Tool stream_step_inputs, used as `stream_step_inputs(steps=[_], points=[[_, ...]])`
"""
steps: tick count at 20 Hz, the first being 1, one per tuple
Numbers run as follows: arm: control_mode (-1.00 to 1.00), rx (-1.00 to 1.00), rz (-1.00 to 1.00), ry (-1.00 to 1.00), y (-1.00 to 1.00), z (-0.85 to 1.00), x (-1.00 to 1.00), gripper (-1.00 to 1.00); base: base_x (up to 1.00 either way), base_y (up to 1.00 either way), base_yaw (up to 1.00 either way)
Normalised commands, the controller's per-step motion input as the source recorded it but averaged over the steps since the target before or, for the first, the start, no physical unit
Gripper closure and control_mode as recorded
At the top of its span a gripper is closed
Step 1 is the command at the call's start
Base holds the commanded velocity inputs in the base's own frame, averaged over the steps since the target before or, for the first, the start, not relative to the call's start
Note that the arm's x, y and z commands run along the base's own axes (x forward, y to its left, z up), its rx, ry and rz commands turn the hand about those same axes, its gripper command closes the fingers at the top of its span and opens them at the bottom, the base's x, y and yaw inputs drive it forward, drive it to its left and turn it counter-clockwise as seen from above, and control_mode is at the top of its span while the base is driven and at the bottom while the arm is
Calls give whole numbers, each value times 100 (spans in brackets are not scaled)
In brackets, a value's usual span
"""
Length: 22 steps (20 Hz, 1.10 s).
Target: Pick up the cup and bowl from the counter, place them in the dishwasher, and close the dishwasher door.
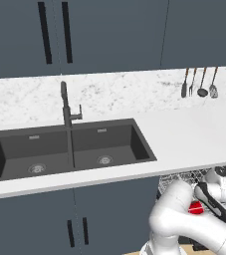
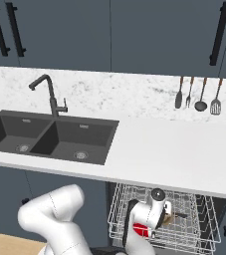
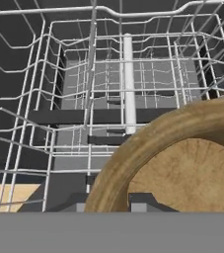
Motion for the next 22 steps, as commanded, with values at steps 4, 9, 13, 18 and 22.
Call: stream_step_inputs(steps=[4, 9, 13, 18, 22], points=[[-100, 7, 0, 0, 0, -35, 15, 100, 0, 0, 0], [-100, 6, 0, 0, 0, -36, 17, 100, 0, 0, 0], [-100, 3, 0, 0, 0, -25, 1, 100, 0, 0, 0], [-100, 2, 0, 0, 0, -14, 0, -100, 0, 0, 0], [-100, 1, 0, 0, 0, -4, 0, -100, 0, 0, 0]])
